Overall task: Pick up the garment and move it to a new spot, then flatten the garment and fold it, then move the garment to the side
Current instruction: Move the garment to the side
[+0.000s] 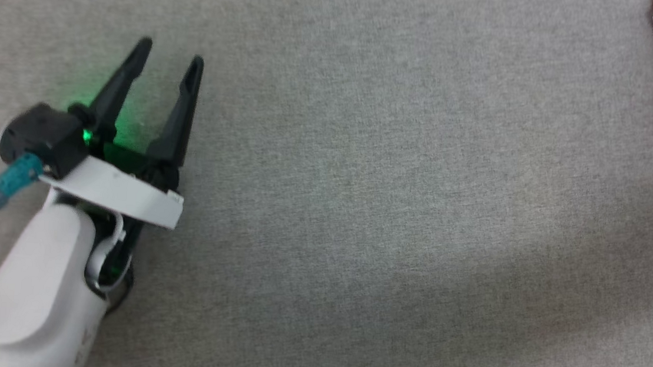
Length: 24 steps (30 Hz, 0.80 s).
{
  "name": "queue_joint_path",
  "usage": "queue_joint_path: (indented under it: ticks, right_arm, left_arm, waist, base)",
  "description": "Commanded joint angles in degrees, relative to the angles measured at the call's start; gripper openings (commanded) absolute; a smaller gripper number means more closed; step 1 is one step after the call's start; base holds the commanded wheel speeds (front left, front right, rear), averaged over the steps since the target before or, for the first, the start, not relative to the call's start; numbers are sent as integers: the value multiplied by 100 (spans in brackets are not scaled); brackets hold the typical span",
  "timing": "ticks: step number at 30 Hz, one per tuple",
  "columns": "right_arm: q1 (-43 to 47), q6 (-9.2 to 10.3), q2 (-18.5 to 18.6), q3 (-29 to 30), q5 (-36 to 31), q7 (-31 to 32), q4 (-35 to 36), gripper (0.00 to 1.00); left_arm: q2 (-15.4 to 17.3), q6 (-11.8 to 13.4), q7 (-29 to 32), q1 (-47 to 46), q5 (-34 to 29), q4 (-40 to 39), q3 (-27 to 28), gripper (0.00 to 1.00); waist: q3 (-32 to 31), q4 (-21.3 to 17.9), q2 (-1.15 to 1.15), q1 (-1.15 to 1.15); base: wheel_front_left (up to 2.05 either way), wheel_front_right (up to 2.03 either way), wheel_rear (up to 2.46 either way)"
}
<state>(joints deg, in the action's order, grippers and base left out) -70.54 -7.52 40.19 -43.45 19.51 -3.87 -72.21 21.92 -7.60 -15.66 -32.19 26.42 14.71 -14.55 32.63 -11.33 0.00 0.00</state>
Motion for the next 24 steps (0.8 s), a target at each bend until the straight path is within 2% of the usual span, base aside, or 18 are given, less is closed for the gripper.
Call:
queue_joint_path:
  ticks: [1, 11, 16, 19, 24]
  right_arm:
    - [16, 7, 18, 89, 72, -95, -33, 100]
    - [429, 7, -287, 765, 493, -889, -119, 100]
    - [784, 7, -613, 1059, 637, -1108, 24, 100]
    - [1034, 7, -704, 1380, 674, -1129, 477, 100]
    - [1931, 7, -819, 2086, 455, -1130, 1621, 100]
  left_arm:
    - [4, 25, 96, 527, 44, 299, -17, 100]
    - [-191, 25, 58, 964, -44, 197, 439, 100]
    - [-252, 23, 58, 1375, -103, 153, 695, 100]
    - [-287, 22, 58, 1621, -147, 84, 890, 100]
    - [-361, 23, 58, 2088, -243, -54, 1217, 100]
  waist:
    - [-271, 160, 0, 0]
    - [-1114, 495, 0, 0]
    - [-1588, 702, 0, 0]
    - [-1841, 800, 0, 0]
    - [-2219, 949, 0, 0]
  base:
    - [0, 0, 0]
    - [0, 0, 0]
    - [0, 0, 0]
    - [0, 0, 0]
    - [0, 0, 0]
